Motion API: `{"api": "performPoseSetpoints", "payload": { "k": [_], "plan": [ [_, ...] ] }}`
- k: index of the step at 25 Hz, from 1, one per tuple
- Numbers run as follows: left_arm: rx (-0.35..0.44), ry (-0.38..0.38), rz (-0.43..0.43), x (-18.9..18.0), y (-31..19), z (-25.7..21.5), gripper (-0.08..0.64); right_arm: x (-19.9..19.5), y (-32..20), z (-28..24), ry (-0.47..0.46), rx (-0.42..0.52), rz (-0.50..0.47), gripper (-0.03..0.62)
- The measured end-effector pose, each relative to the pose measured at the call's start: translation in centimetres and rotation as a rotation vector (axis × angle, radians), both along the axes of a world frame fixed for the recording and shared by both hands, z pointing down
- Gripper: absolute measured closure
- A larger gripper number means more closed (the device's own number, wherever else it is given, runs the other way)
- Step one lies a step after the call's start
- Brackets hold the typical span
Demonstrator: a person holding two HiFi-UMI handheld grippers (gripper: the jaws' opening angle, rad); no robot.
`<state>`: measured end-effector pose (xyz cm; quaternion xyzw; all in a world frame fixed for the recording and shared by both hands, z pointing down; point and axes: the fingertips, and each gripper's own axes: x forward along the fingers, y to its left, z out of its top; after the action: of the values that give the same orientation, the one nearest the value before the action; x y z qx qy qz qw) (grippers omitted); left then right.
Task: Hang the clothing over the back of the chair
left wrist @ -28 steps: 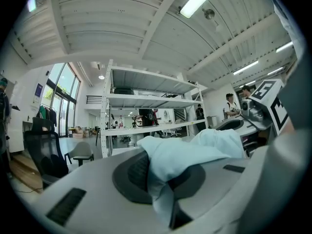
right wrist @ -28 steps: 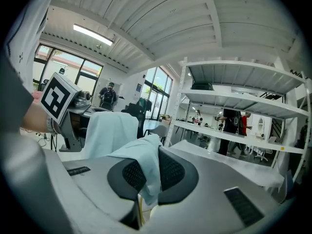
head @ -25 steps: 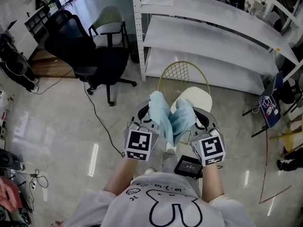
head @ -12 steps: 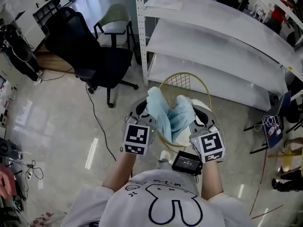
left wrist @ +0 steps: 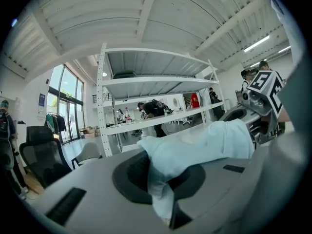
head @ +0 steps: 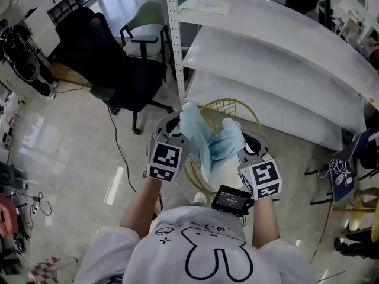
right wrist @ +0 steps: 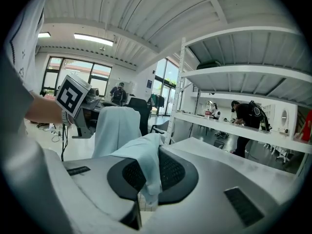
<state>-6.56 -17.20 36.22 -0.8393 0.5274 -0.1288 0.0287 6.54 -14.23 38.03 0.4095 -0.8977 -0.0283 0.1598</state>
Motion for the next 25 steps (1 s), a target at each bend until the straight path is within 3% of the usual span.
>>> {"api": "performPoseSetpoints", "payload": {
  "k": [5,9,12,16,21,25],
  "plan": [
    [-0.062,0.017,0.015,-0.7,-3.3,1.0,0.511,0.0,-1.8,1.4,0.015,-0.04,-0.031,0.557],
    [-0.108,-0.056,0.057,-1.1,-6.3,1.8,0.511,-0.4,-2.9,2.4,0.038,-0.072,-0.058,0.557],
    [-0.152,-0.1,0.116,-1.0,-7.9,2.5,0.511,-0.2,-3.4,3.2,0.048,-0.095,-0.064,0.557],
    [-0.269,-0.087,0.24,-0.8,-9.7,4.1,0.511,-0.1,-4.5,3.7,0.051,-0.114,-0.051,0.556],
    [-0.407,-0.234,0.41,-0.5,-11.1,7.1,0.511,-0.2,-6.4,4.4,0.057,-0.139,-0.03,0.556],
    [-0.498,-0.311,0.49,-0.3,-11.9,9.8,0.511,-0.5,-7.1,5.6,0.071,-0.165,-0.015,0.555]
  ]
}}
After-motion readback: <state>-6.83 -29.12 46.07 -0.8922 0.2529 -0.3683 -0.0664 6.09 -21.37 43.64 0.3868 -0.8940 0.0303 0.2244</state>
